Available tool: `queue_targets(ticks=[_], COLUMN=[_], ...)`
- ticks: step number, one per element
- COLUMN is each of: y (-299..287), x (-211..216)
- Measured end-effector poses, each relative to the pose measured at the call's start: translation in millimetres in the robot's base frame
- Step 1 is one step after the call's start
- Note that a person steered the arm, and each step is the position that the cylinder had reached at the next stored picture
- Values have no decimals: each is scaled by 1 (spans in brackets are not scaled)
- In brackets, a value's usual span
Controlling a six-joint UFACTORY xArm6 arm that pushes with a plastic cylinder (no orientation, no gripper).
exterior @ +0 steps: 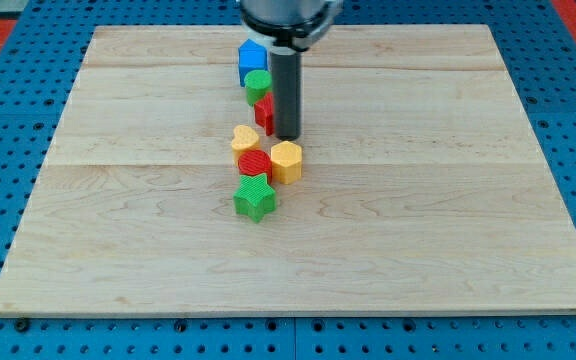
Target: Push yellow heart left a bit
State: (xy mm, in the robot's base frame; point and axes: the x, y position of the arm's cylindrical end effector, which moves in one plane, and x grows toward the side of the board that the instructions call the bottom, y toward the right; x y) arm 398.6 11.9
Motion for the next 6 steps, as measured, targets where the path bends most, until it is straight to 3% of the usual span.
queue_targets(ticks=[1, 2, 4, 5, 6], y=[24, -36, -84, -139, -149], x=[-6, -7, -1, 14, 60])
